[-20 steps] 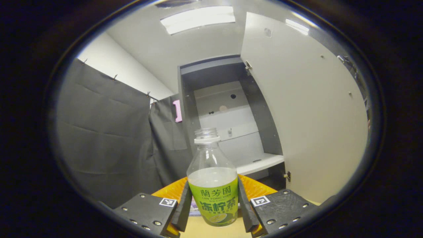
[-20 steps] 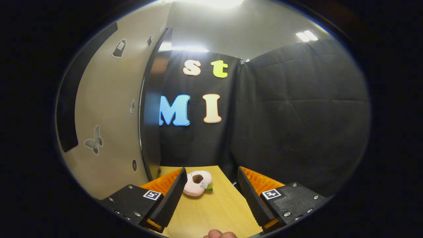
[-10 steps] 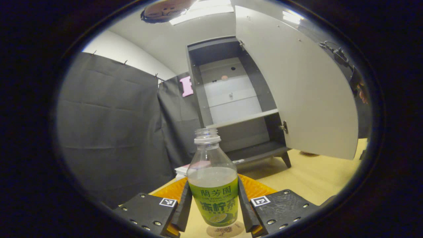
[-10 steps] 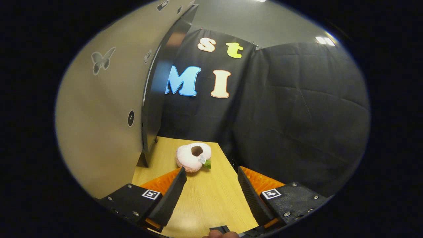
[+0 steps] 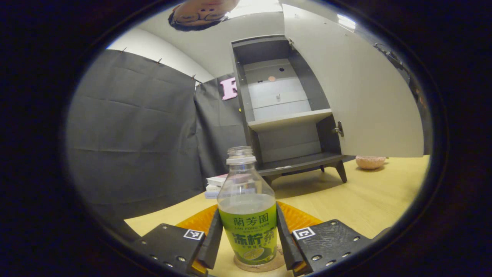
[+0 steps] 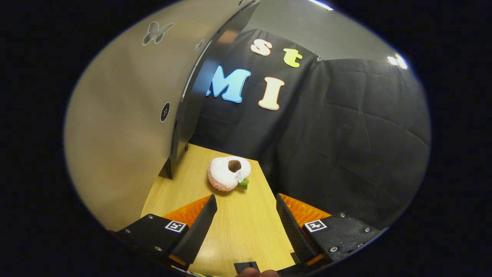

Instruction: Open the cabinet door with the right hand, grasp the bottle in the cabinet with the left hand and place it on the coaster, then close the cabinet door with the right hand.

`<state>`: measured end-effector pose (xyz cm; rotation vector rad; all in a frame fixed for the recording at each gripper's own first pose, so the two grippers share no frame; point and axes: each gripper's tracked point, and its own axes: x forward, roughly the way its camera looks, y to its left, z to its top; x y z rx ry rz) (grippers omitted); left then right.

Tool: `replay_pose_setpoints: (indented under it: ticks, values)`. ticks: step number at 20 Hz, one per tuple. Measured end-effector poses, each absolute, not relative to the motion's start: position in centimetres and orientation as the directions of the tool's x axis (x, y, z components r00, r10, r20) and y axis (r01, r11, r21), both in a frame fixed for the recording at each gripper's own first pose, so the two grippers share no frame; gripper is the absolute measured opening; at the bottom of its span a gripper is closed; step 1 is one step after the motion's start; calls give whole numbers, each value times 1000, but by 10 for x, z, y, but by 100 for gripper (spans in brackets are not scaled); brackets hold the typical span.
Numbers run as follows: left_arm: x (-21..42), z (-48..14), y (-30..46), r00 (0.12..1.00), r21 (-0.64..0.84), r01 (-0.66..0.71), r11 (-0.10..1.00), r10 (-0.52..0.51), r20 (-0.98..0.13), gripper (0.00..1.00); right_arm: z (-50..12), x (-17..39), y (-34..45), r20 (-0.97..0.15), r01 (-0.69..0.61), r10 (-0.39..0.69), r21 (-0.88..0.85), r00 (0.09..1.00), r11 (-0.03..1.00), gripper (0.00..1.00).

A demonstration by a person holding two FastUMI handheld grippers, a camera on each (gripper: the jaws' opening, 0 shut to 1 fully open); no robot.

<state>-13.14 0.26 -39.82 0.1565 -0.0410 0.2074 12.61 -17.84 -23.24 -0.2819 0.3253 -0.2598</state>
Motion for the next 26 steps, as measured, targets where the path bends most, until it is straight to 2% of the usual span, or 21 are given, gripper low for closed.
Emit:
replay_pose_setpoints:
  ticks: [4,5,6,12,13,14,15,16,17,18,22,23,24,26]
  values:
    - [-130,-408,7,980,141,-199,970,199,13,75,-241,129,-165,-302,163,-261,-312,917,936,95]
    - [-128,-408,6,981,144,-192,971,194,5,80,-241,130,-160,-308,156,-250,-297,918,942,96]
    - [-130,-405,4,982,141,-189,972,190,10,76,-242,132,-157,-310,155,-244,-286,919,946,96]
    - [-131,-370,5,980,136,-198,971,195,33,75,-236,132,-155,-306,158,-240,-270,921,950,95]
    - [-129,-365,5,981,133,-196,972,194,29,71,-234,131,-157,-300,160,-242,-271,923,949,95]
    - [-128,-360,4,981,137,-196,971,195,21,76,-233,130,-157,-299,158,-237,-266,924,951,95]
    - [-129,-354,3,981,141,-195,971,194,20,75,-232,129,-157,-303,158,-235,-259,924,953,95]
    - [-128,-345,1,982,146,-190,971,189,22,80,-230,128,-159,-302,165,-237,-246,924,955,95]
    - [-129,-333,0,982,152,-187,971,185,28,80,-226,127,-160,-295,173,-238,-230,925,958,95]
    - [-129,-321,-1,982,161,-187,969,183,36,76,-223,126,-163,-297,182,-246,-227,923,957,95]
    - [-132,-268,0,979,214,-206,955,200,46,75,-218,125,-155,-309,176,-207,-125,928,976,96]
    - [-133,-252,0,979,207,-203,957,195,56,71,-212,124,-158,-297,185,-211,-114,931,976,96]
    - [-134,-234,0,978,203,-207,957,198,67,76,-208,123,-162,-287,198,-219,-101,933,975,95]
    - [-136,-198,1,977,205,-211,956,197,84,75,-204,119,-171,-282,230,-241,-69,929,971,95]
